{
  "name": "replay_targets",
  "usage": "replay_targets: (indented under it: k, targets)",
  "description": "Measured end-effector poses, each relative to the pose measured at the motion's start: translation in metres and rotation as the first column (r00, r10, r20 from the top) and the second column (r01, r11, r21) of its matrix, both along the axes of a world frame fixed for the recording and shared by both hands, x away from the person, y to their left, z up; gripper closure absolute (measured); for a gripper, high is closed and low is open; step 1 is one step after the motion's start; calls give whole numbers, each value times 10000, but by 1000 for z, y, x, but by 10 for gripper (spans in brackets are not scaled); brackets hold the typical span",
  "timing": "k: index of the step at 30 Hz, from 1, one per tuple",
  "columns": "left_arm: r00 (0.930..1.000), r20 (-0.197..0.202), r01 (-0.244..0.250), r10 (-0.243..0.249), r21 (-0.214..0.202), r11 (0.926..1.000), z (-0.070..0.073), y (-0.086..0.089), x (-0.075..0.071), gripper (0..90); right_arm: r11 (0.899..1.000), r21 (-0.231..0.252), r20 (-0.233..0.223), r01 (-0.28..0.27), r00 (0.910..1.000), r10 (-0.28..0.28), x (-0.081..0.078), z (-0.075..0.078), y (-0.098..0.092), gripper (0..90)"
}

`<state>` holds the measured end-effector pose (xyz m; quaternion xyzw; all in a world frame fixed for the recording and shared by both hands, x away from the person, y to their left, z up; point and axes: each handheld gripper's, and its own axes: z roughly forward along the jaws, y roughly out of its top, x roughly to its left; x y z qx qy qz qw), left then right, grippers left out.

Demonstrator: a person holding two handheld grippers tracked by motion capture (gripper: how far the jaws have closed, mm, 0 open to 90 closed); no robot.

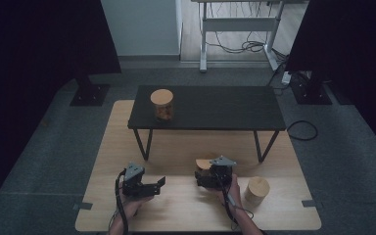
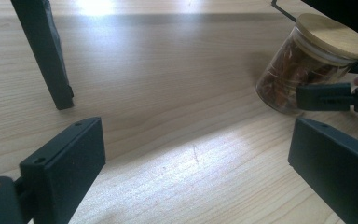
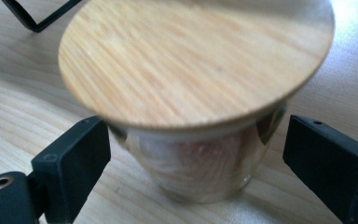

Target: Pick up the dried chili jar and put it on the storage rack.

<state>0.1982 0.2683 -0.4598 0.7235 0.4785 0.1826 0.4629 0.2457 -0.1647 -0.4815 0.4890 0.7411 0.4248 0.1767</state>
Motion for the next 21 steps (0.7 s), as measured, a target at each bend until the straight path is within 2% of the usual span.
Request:
replay_targets:
  k: [8,21]
  targets:
    - [10000,-69,64,-64,13,10000,0,0,1,36,9999,118,88,57,9999,-58,3,0,2,104]
    - [9996,-221,149,-148,47,9999,0,0,3,39,9997,-87,184,226,9996,-224,5,-1,11,200]
